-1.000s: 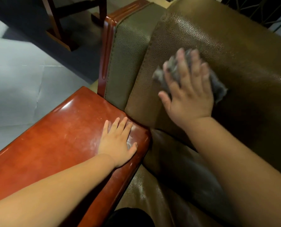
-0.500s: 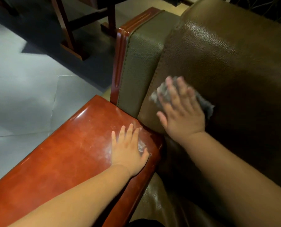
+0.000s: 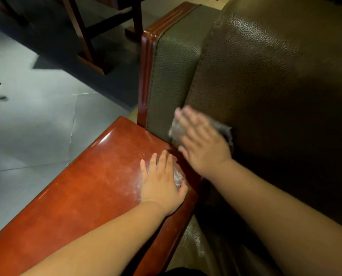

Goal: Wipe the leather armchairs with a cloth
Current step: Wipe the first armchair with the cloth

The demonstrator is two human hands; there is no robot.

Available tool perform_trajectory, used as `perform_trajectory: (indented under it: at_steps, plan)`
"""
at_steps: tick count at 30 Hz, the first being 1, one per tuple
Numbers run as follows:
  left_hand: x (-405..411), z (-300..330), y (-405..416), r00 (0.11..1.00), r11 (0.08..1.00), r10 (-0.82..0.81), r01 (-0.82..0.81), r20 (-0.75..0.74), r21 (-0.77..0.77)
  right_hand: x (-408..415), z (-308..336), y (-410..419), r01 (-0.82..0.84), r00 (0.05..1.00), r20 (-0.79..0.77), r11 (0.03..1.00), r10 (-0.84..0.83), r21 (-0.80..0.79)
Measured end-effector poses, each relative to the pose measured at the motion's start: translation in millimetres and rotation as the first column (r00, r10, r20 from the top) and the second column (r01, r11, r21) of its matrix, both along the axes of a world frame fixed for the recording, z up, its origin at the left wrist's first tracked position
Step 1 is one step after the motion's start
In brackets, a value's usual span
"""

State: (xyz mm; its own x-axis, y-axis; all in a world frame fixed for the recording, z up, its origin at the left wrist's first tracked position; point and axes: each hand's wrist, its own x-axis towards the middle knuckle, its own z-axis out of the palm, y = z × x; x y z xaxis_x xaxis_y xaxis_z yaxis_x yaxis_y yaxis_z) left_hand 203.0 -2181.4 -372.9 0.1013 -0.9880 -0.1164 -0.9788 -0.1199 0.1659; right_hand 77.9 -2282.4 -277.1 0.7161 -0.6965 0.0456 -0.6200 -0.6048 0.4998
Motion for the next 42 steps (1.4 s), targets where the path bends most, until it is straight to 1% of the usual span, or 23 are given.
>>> perform_trajectory:
  at_steps: [2, 3, 4, 5, 6, 8, 9, 10, 12, 14, 15, 17, 19, 21, 23, 25, 27, 29, 31, 35, 38, 40, 42]
  plan:
    - [0, -1, 1, 1.0, 1.0, 0.003, -0.003, -0.004, 0.005, -9, -28, 16, -0.09, 0.96, -0.251, 0.985, 0.125, 0.145]
    - [0, -1, 2, 1.0, 1.0, 0.007, -0.007, -0.005, 0.006, -11, -33, 18, -0.103, 0.941, -0.304, 0.981, 0.149, 0.162]
    - [0, -2, 3, 1.0, 1.0, 0.011, -0.011, 0.0, 0.0, -9, -31, 14, -0.103, 0.938, -0.318, 0.988, 0.135, 0.113]
    - [0, -3, 2, 1.0, 1.0, 0.014, -0.014, 0.005, -0.001, -4, -25, 7, -0.086, 0.951, -0.295, 0.996, 0.09, 0.026]
    - [0, -2, 2, 1.0, 1.0, 0.016, -0.016, 0.007, 0.003, 3, -14, -2, -0.055, 0.978, -0.204, 0.995, 0.038, -0.079]
    - [0, -1, 1, 1.0, 1.0, 0.023, -0.023, 0.0, -0.002, 14, 14, -22, 0.033, 0.997, 0.075, 0.977, -0.017, -0.211]
    - [0, 0, 1, 1.0, 1.0, 0.023, -0.023, -0.003, -0.01, 16, 22, -28, 0.055, 0.988, 0.156, 0.968, -0.017, -0.244]
    - [0, 0, 1, 1.0, 1.0, 0.017, -0.017, -0.006, -0.012, 13, 25, -29, 0.055, 0.985, 0.172, 0.964, -0.01, -0.259]
    - [-1, -1, 1, 1.0, 1.0, -0.001, 0.001, -0.007, -0.015, -5, 11, -19, -0.008, 0.999, 0.04, 0.977, 0.017, -0.213]
    - [0, -3, 0, 1.0, 0.999, -0.027, 0.027, -0.006, -0.027, -41, -20, 8, -0.072, 0.994, -0.085, 0.995, 0.067, -0.063]
    - [0, -4, 0, 0.999, 0.999, -0.041, 0.041, -0.005, -0.035, -62, -35, 23, -0.081, 0.992, -0.095, 0.997, 0.083, 0.02]
    - [0, -6, -1, 0.998, 0.997, -0.06, 0.06, -0.005, -0.051, -102, -55, 55, -0.08, 0.997, -0.004, 0.987, 0.082, 0.141]
    - [0, -6, -2, 0.997, 0.995, -0.081, 0.081, -0.011, -0.063, -133, -68, 81, -0.068, 0.994, 0.095, 0.982, 0.052, 0.178]
    - [0, -5, -1, 0.99, 0.986, -0.138, 0.134, -0.034, -0.096, -160, -79, 102, -0.049, 0.991, 0.129, 0.986, 0.029, 0.157]
    - [0, -3, 1, 0.969, 0.962, -0.242, 0.232, -0.05, -0.146, -178, -84, 115, -0.055, 0.99, 0.134, 0.989, 0.036, 0.137]
    - [-2, -1, 2, 0.939, 0.93, -0.343, 0.334, -0.033, -0.156, -178, -81, 117, -0.066, 0.989, 0.143, 0.989, 0.048, 0.128]
    - [-4, 2, 3, 0.92, 0.911, -0.392, 0.387, -0.012, -0.142, -157, -74, 107, -0.031, 0.979, 0.202, 0.994, 0.009, 0.106]
    - [-6, 4, 4, 0.917, 0.91, -0.398, 0.396, 0.011, -0.123, -129, -72, 97, 0.055, 0.967, 0.243, 0.993, -0.08, 0.108]
    - [-5, 4, 3, 0.918, 0.913, -0.394, 0.396, 0.037, -0.099, -116, -75, 96, 0.108, 0.963, 0.236, 0.987, -0.134, 0.12]
    - [-19, 0, 9, 0.938, 0.939, -0.344, 0.345, 0.029, -0.012, -178, -94, 133, 0.072, 0.962, 0.254, 0.991, -0.099, 0.114]
    - [-32, -12, 18, 0.939, 0.94, -0.338, 0.34, 0.059, -0.019, -239, -122, 172, 0.144, 0.937, 0.312, 0.988, -0.157, 0.061]
    - [-31, -16, 18, 0.924, 0.924, -0.375, 0.379, 0.069, -0.058, -242, -131, 182, 0.222, 0.909, 0.349, 0.974, -0.227, 0.054]
    - [-29, -12, 19, 0.892, 0.891, -0.446, 0.45, 0.071, -0.058, -210, -129, 170, 0.275, 0.879, 0.392, 0.96, -0.271, 0.048]
